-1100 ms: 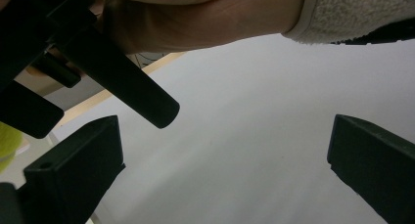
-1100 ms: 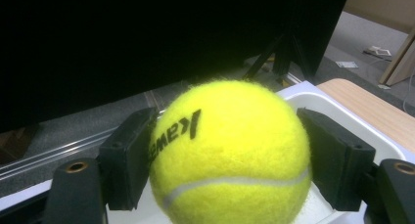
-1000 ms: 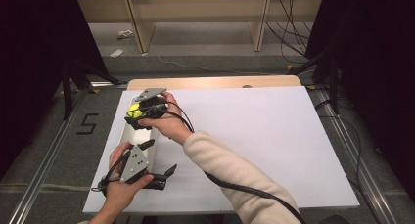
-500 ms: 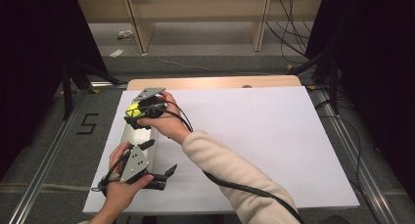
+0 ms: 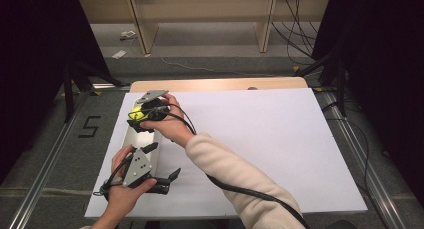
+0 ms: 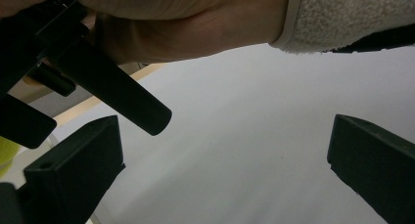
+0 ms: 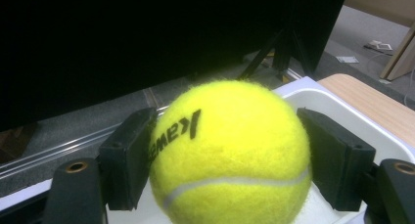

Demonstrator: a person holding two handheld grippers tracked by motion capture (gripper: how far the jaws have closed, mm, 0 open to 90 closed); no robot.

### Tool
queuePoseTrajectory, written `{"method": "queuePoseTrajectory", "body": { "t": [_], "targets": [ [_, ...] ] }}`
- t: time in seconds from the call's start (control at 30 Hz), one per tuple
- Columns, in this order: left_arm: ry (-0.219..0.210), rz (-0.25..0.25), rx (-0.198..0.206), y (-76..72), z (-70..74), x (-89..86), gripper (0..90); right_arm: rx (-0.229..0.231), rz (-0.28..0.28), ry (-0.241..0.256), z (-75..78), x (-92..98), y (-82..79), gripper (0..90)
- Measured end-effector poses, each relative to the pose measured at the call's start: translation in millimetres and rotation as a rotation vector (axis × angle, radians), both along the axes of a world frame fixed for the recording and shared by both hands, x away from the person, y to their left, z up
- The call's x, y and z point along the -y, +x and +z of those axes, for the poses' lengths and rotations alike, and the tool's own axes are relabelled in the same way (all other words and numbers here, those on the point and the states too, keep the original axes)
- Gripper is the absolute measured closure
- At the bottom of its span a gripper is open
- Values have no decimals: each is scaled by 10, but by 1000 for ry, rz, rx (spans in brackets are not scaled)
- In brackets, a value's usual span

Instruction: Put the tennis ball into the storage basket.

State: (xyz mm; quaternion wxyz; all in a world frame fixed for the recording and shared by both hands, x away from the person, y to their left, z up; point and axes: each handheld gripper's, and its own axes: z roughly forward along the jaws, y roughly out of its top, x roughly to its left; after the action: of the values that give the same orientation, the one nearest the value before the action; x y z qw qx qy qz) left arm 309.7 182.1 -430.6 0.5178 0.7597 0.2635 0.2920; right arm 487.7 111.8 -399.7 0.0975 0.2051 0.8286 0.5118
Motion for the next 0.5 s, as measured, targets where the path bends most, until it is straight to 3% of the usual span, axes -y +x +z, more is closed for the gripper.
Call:
{"method": "queuePoseTrajectory", "body": {
  "t": [0.5],
  "targets": [
    [0, -3, -1, 0, -1, 3, 0, -2, -3, -6, -23, -24, 10, 267]
  ]
}}
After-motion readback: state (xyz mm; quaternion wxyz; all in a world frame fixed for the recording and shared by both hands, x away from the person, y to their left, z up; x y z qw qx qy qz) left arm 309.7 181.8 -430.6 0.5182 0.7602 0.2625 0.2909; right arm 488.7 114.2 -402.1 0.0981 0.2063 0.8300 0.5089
